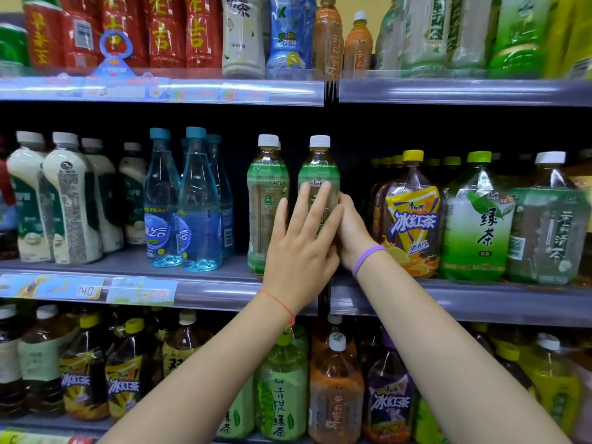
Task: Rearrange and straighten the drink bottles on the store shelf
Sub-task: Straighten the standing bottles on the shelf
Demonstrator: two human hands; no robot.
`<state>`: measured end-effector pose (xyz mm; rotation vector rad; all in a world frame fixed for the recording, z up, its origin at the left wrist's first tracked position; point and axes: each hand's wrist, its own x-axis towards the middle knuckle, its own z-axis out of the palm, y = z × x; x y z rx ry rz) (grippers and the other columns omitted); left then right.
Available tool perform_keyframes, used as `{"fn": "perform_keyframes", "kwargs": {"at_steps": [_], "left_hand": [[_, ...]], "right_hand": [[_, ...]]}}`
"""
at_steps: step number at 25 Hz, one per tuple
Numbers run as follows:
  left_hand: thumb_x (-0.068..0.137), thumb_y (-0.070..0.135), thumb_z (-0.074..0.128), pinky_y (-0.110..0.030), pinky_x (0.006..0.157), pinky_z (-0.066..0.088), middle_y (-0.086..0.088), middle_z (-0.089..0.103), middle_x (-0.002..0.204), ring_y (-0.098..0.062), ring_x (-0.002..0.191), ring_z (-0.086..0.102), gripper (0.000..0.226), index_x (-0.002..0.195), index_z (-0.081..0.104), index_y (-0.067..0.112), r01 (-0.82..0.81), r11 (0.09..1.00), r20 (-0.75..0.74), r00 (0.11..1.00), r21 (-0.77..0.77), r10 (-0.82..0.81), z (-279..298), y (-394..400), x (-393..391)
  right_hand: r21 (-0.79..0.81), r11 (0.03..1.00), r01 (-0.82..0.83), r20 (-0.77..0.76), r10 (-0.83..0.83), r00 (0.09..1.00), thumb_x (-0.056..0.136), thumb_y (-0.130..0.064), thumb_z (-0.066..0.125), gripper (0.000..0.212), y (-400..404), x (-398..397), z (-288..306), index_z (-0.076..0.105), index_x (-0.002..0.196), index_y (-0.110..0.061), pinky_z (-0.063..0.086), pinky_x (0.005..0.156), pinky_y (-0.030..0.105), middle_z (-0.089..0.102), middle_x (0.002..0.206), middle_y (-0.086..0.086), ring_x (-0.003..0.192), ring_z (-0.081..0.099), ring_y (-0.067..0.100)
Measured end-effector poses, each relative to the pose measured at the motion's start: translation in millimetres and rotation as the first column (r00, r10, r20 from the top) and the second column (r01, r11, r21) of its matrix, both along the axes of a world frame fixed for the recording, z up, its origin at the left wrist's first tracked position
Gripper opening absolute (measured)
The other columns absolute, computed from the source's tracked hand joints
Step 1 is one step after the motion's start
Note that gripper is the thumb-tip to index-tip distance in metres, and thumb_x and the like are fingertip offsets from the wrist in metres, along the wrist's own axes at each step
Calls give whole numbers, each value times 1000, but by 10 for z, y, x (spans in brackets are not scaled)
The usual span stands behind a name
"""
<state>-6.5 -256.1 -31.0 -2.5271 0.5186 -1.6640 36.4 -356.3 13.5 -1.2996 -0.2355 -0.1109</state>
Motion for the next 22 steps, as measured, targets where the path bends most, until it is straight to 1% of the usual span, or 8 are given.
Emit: {"fn": "perform_keyframes", "kwargs": {"at_steps": [3,5,7,9,12,15,19,22], "left_hand": [[93,29,51,-55,120,17,-14,26,161,-33,150,19,57,148,44,19,97,993,81,992,-64,-92,-54,54,-52],[93,26,53,-55,120,18,-16,34,157,-33,148,25,54,145,48,14,166,973,178,975,-162,-137,-59,180,-60],[90,22,55,-56,118,21,-18,37,155,-33,146,28,54,142,48,9,176,934,225,968,-312,-108,-15,343,-31],[87,18,57,-57,115,25,-19,37,154,-33,144,30,55,141,47,5,145,919,203,976,-368,-72,1,483,1],[86,16,61,-56,111,29,-18,39,152,-35,141,35,54,138,50,6,121,930,179,982,-348,-61,-73,681,-4],[83,16,60,-52,110,30,-19,40,148,-37,137,37,51,133,52,7,133,892,190,980,-433,-54,-116,1011,-54],[80,24,57,-46,113,28,-20,38,147,-37,136,36,60,135,47,3,160,741,191,981,-652,-43,-79,1763,-67],[84,32,66,-44,106,40,-14,48,140,-32,127,48,75,145,33,7,141,572,-48,952,-808,-303,70,2250,42]], "right_hand": [[-89,969,232,191,-212,958,94,-52,39,44,45,-74,-29,65,112,-21,48,96,40,68,109,1,104,62,18],[-5,847,532,552,-441,707,97,-38,42,34,67,-246,-33,58,115,-15,45,93,37,59,110,1,104,57,18],[105,750,653,813,-443,378,95,-21,45,21,103,-467,-26,59,105,-7,46,84,34,55,100,0,93,55,19],[29,775,631,914,-277,298,94,-8,47,14,174,-600,-87,60,90,-4,46,67,31,55,82,0,73,54,16],[-178,788,590,904,-107,415,93,-8,49,17,385,-659,-235,61,81,-8,43,50,35,54,63,-3,53,49,11],[-301,763,572,842,-69,535,90,-16,49,14,762,-648,-402,61,84,-14,46,56,41,58,66,-2,59,54,15],[-492,712,501,656,-74,751,87,-20,61,40,1502,-544,-471,49,125,-12,46,92,40,53,115,3,106,53,23],[-534,695,481,501,-197,842,87,-34,69,72,1907,-436,-328,31,141,-6,43,100,42,46,136,13,122,48,30]]}}
